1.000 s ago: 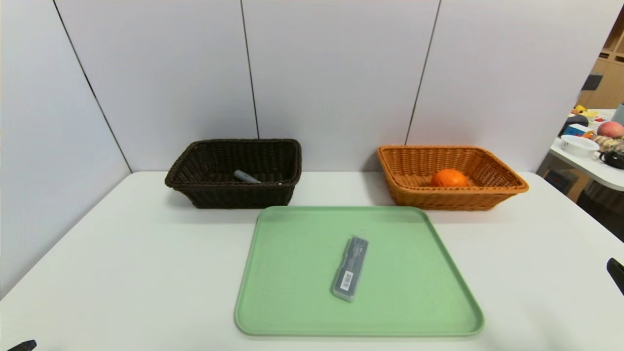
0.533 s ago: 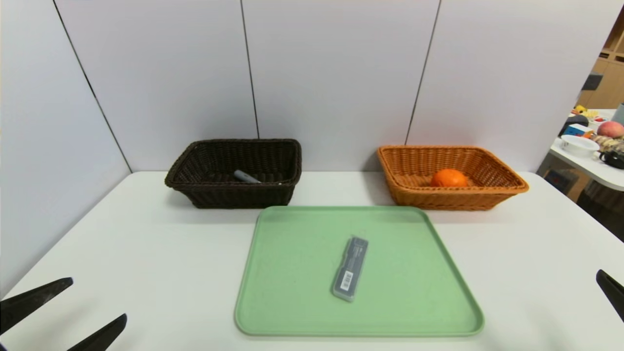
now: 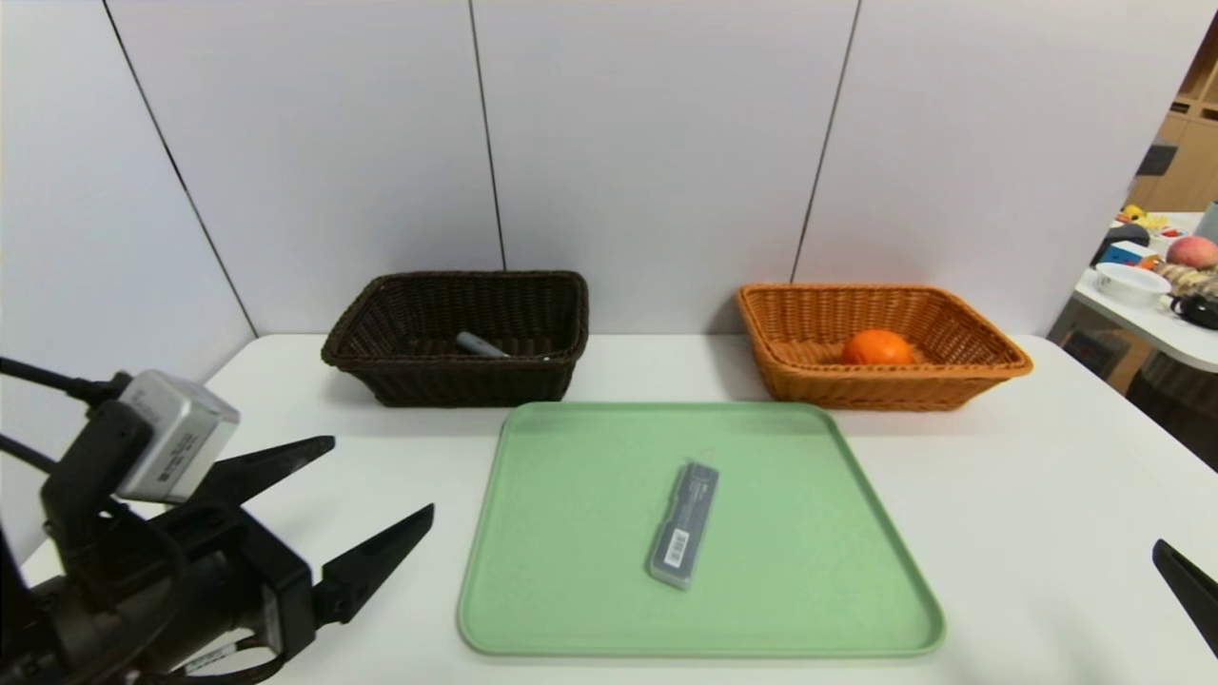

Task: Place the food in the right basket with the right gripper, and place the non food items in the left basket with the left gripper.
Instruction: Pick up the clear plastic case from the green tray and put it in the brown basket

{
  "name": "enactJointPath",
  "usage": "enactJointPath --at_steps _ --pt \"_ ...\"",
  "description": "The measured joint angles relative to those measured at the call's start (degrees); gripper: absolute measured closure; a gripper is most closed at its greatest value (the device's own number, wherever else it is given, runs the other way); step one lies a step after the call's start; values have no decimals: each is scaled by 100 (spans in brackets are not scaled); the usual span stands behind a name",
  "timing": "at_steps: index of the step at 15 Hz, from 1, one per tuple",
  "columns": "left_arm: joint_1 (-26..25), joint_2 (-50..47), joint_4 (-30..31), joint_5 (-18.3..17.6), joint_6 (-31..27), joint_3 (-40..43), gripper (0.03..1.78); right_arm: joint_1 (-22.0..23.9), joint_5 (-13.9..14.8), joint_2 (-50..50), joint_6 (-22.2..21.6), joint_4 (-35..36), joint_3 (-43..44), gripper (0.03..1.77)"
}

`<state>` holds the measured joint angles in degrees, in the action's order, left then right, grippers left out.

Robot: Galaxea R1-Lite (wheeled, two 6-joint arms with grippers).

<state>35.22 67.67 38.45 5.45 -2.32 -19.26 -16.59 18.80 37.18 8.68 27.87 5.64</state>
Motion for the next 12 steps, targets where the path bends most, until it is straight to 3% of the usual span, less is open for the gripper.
enactJointPath --at_steps 5,9,12 --pt "839 1384 422 354 41 -651 12 -118 0 18 46 -100 -57 11" --pt "1588 2177 361 573 190 -1097 12 -176 -1 33 60 -128 -94 11" --pt "1869 2571 52 585 191 -1514 12 -190 0 20 197 -161 -143 11"
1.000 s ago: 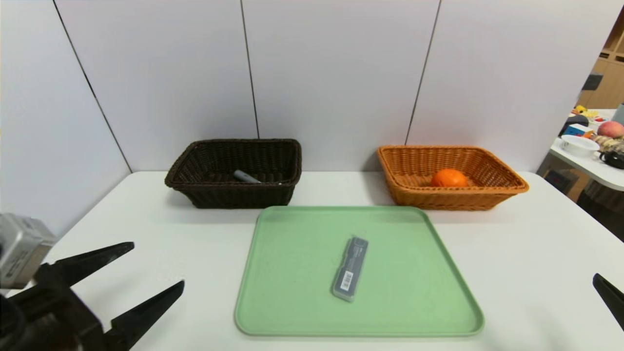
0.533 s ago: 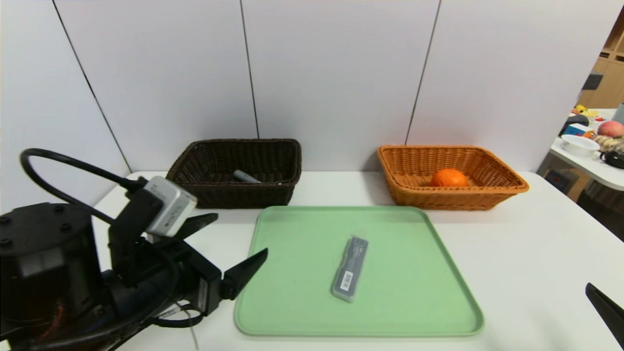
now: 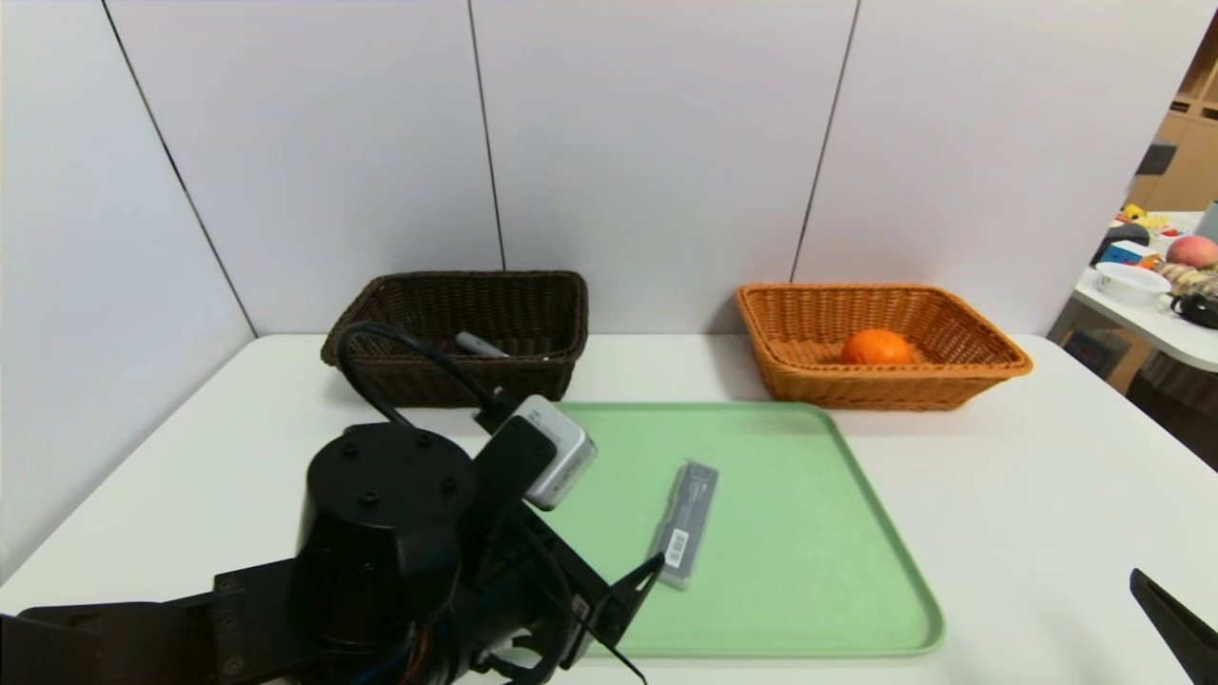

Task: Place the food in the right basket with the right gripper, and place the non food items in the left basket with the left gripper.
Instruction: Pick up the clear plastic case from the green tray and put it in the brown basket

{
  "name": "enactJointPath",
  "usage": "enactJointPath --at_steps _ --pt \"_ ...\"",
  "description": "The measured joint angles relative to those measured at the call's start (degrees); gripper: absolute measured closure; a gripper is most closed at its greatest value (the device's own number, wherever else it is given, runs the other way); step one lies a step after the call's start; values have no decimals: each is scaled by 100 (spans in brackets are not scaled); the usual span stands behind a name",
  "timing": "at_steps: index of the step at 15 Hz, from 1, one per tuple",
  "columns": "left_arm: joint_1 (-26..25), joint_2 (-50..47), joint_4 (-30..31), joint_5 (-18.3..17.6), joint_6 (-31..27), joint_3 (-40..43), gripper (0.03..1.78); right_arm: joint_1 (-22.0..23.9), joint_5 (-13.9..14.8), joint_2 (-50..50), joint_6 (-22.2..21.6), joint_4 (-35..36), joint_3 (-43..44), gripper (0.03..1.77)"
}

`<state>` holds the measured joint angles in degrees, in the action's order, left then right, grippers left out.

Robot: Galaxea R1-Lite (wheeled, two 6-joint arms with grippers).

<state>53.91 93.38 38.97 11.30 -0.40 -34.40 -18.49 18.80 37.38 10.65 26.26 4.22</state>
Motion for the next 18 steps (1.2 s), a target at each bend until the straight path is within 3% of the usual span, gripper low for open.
enactJointPath --at_steps 5,9,12,18 --pt "56 210 -1597 -265 84 -1107 12 -30 -1 -28 4 2 -117 11" --pt "107 332 -3010 -262 252 -2108 12 -83 -1 -30 43 -5 -146 11" --pt "260 584 -3401 241 541 -2582 12 -132 2 -23 67 -7 -146 11" --pt "653 1280 -3201 1279 1114 -3004 12 -182 5 -6 98 -16 -141 11"
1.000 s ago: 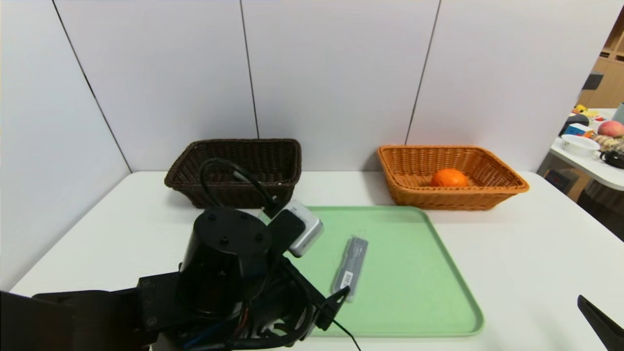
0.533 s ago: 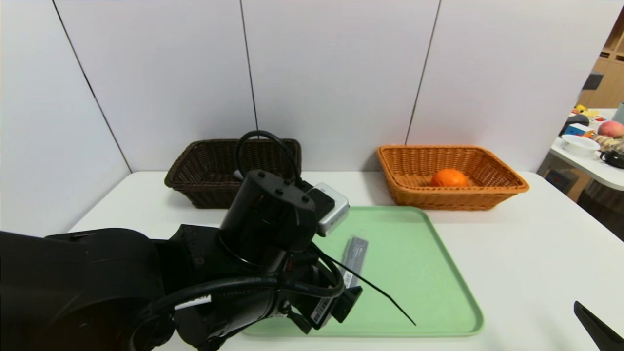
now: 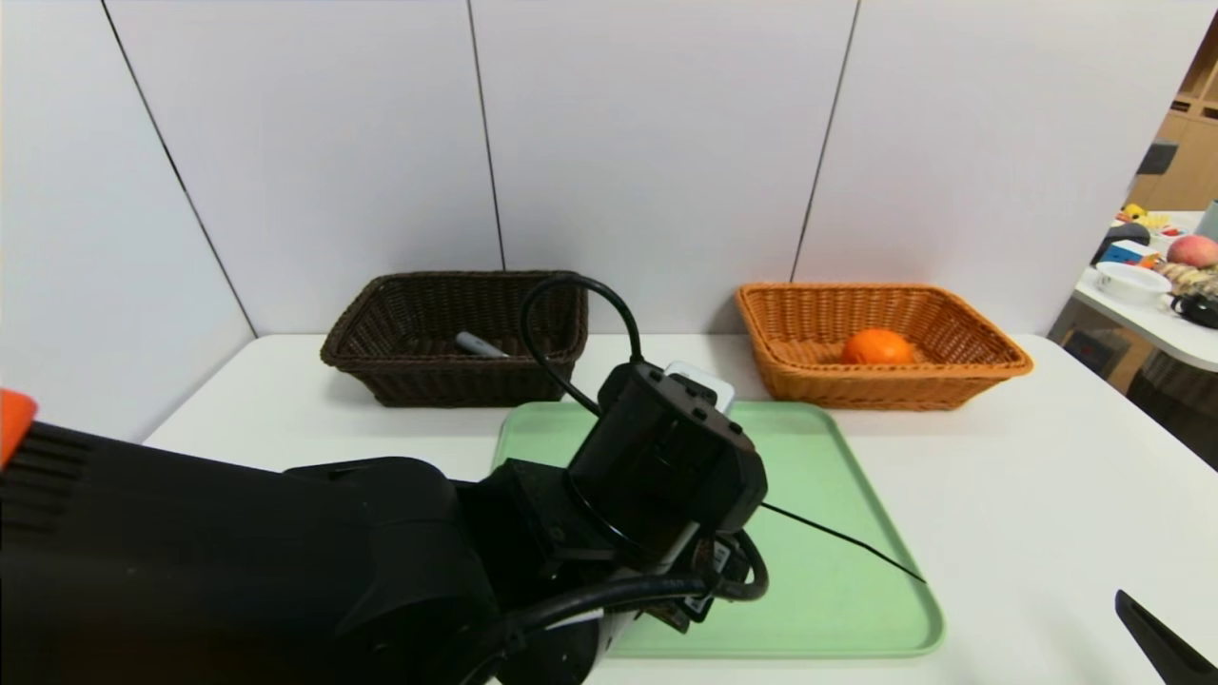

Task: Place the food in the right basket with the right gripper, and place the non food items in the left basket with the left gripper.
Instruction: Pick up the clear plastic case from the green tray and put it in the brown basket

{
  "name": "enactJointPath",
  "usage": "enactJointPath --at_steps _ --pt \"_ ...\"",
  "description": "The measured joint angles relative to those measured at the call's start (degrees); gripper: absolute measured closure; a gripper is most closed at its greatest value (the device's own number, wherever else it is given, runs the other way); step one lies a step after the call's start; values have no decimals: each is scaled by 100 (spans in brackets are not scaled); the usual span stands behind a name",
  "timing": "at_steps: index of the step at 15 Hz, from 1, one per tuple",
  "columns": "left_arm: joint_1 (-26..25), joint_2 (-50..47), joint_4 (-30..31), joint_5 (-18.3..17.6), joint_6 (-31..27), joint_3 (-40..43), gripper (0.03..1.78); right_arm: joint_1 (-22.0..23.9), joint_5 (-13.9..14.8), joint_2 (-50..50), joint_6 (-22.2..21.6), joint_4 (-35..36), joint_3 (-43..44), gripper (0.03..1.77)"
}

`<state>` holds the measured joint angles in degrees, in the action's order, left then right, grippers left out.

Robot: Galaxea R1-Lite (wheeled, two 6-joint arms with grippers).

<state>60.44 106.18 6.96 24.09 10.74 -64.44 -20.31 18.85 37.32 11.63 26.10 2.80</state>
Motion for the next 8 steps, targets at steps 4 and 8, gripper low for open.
enactJointPath --at_steps 4,8 --pt "37 269 52 -9 17 -22 12 -13 2 9 7 2 -5 11" --pt "30 486 72 -4 127 -44 12 -13 2 0 44 0 0 11"
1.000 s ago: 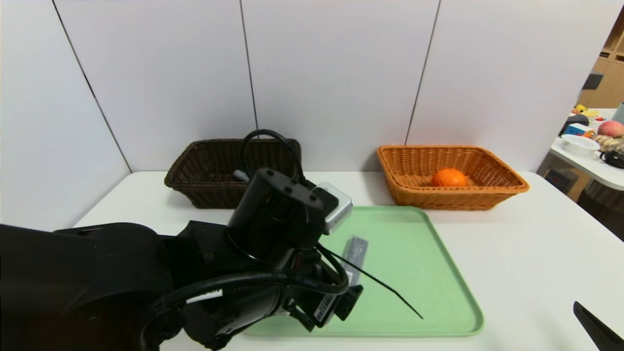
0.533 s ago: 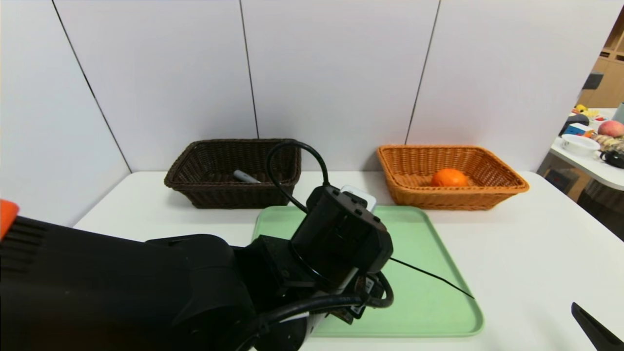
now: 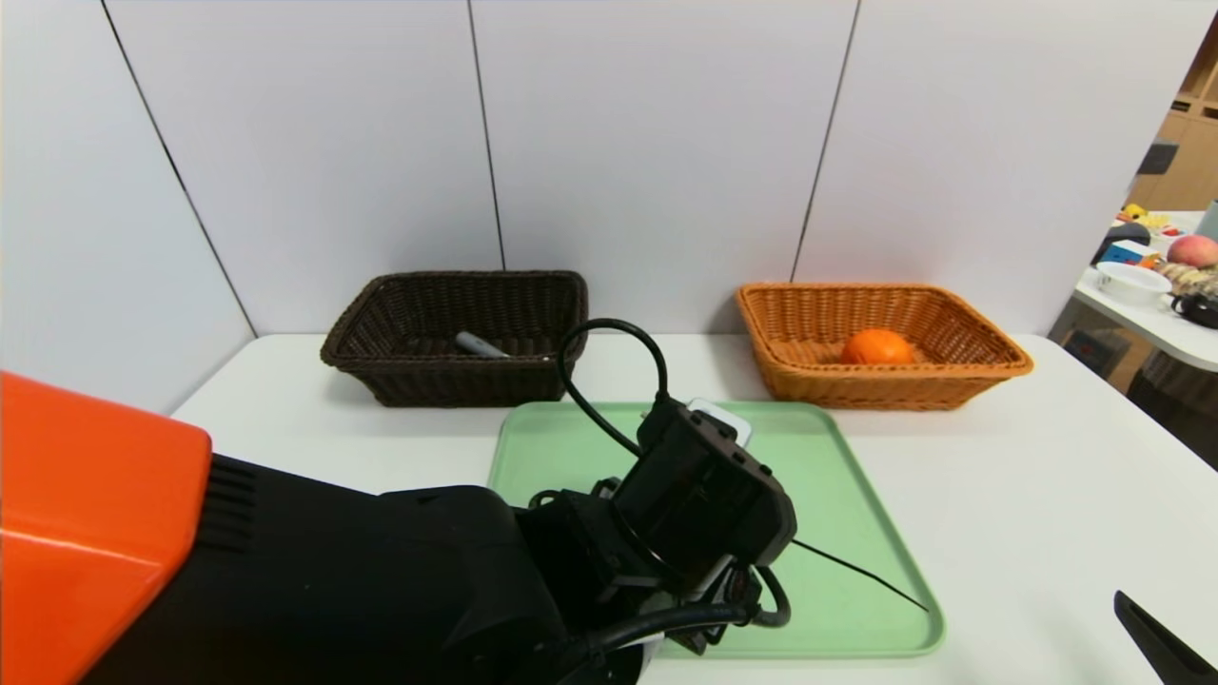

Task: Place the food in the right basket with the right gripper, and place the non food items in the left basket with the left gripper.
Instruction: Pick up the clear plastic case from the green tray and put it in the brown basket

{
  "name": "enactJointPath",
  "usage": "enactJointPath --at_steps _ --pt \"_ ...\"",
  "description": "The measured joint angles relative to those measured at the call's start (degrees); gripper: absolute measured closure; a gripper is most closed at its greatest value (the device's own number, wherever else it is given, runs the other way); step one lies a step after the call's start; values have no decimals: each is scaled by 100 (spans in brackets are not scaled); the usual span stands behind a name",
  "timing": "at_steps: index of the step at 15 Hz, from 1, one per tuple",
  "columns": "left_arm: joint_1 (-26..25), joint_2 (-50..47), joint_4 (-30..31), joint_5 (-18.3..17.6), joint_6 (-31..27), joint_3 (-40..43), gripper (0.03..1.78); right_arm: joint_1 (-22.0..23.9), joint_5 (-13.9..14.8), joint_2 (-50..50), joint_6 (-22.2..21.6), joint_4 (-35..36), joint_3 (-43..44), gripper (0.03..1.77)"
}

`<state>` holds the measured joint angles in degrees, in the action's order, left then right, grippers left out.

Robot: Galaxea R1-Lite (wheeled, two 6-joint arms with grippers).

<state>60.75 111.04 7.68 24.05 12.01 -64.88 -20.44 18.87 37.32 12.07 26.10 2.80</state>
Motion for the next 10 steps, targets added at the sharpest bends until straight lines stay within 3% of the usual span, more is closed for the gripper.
enactJointPath --at_steps 10 --pt "-290 467 286 69 177 -44 12 -9 1 -5 52 0 0 11"
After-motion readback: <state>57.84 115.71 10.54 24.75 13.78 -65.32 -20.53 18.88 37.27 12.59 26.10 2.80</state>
